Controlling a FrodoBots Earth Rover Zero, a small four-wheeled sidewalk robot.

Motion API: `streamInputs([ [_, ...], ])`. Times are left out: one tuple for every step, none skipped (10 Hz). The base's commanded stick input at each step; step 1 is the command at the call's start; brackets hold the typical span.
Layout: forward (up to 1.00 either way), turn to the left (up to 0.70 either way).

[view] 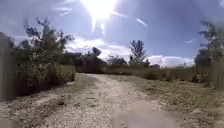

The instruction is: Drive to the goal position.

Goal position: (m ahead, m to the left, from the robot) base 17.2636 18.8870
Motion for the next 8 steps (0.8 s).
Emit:
streamInputs([
  [0.70, 0.00],
  [0.70, 0.00],
  [0.70, 0.00],
  [0.70, 0.00],
  [0.70, 0.00],
  [0.70, 0.00],
  [0.70, 0.00],
  [0.70, 0.00],
])
